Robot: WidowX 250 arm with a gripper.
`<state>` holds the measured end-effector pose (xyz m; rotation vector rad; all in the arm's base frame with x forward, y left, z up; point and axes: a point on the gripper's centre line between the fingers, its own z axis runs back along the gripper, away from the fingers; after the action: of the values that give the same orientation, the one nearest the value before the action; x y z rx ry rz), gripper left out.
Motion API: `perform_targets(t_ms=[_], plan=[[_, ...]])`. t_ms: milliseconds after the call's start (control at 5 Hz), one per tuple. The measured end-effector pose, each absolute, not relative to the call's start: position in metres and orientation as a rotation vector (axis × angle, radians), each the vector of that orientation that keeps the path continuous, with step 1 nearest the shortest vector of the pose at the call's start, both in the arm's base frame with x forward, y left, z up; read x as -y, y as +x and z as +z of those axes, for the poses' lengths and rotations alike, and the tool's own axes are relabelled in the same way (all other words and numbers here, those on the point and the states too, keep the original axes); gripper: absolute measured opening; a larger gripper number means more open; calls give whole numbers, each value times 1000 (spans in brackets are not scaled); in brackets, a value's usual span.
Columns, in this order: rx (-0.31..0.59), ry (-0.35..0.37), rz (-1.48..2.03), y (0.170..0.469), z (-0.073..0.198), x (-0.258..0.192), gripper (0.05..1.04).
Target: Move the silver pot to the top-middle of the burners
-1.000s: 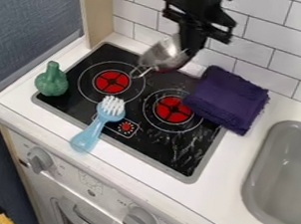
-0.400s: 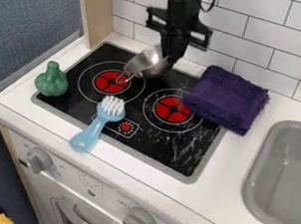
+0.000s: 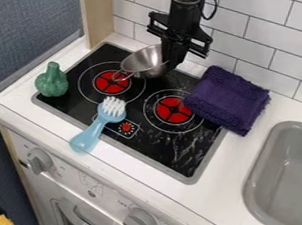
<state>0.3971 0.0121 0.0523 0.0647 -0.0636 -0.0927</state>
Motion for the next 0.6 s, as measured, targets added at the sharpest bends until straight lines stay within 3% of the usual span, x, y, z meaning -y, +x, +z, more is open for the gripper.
perform_targets(t_ms=[200, 600], plan=[[68, 39, -106, 397, 52, -4, 230], [72, 16, -125, 392, 52, 7, 794]])
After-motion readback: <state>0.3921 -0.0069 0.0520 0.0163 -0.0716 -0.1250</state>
